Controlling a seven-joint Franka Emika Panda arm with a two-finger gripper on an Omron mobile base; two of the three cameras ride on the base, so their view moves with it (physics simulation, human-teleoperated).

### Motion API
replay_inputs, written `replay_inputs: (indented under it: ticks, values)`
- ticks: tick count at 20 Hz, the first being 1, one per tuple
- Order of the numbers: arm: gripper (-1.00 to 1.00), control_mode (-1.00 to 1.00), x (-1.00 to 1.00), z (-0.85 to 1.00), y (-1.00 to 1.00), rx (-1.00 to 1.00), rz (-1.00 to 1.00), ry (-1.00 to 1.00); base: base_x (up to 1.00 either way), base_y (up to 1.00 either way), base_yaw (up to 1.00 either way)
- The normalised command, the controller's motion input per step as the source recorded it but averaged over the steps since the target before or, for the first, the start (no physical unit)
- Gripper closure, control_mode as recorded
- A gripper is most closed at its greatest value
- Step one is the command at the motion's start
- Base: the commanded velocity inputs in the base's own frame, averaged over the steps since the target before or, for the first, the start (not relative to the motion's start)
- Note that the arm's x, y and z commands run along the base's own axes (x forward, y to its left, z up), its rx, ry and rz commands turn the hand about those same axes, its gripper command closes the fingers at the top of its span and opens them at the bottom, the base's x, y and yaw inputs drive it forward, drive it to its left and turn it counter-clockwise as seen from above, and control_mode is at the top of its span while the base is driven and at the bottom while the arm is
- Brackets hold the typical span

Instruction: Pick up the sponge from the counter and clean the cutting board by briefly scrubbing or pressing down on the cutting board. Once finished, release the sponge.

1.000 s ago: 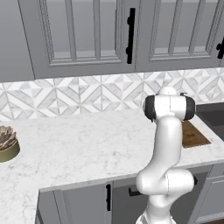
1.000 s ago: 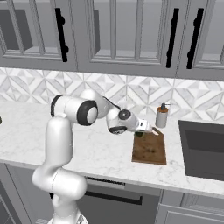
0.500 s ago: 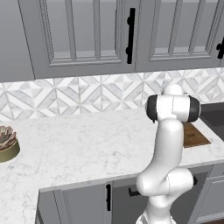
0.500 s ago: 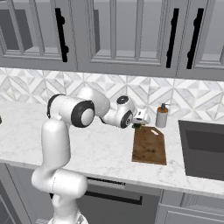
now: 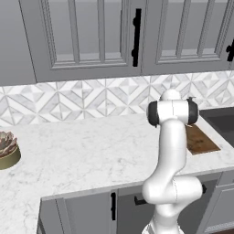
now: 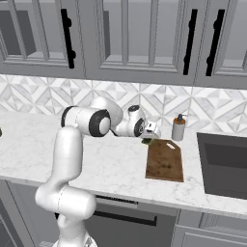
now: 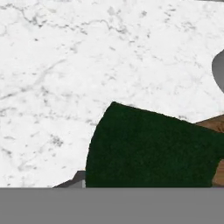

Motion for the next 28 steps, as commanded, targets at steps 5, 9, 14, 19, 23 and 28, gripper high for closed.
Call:
replay_inputs:
  ticks: [5, 9, 14, 19, 23, 28]
  values:
    - [1.00, -1.00, 0.36, -0.07, -0.65, 0.21, 0.00, 0.04, 0.00, 0.00, 0.00]
    - [1.00, -1.00, -0.10, -0.61, -0.26, 0.14, 0.00, -0.01, 0.00, 0.00, 0.00]
    - [1.00, -1.00, -0.82, -1.00, -0.12, 0.21, 0.03, -0.13, 0.00, 0.00, 0.00]
    - [1.00, -1.00, -1.00, -0.88, 0.08, 0.03, 0.00, -0.23, 0.00, 0.00, 0.00]
    - [1.00, -1.00, -0.97, 0.22, 0.12, -0.01, -0.02, -0.27, 0.00, 0.00, 0.00]
    - [1.00, -1.00, -0.19, 0.38, -0.62, 0.09, -0.02, -0.02, 0.00, 0.00, 0.00]
